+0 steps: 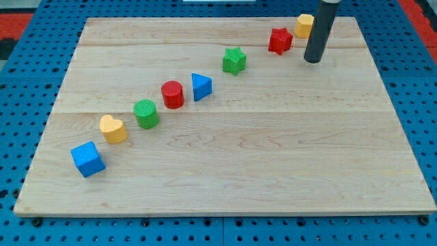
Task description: Move the hexagon into the red star
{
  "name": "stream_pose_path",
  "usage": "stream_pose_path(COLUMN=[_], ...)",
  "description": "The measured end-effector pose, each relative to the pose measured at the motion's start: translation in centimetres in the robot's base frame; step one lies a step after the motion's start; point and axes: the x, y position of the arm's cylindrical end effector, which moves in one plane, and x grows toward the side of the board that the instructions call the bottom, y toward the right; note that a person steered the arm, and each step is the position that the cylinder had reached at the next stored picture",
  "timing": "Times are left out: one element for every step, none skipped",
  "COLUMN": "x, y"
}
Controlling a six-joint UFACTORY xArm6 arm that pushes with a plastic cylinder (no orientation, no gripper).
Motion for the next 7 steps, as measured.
stream_pose_path(x=[-0.1,-0.1,-0.1,-0.1,-0.1,-1.5,-5.2], y=[0.0,0.1,0.8,0.8,1.2,3.4,6.9])
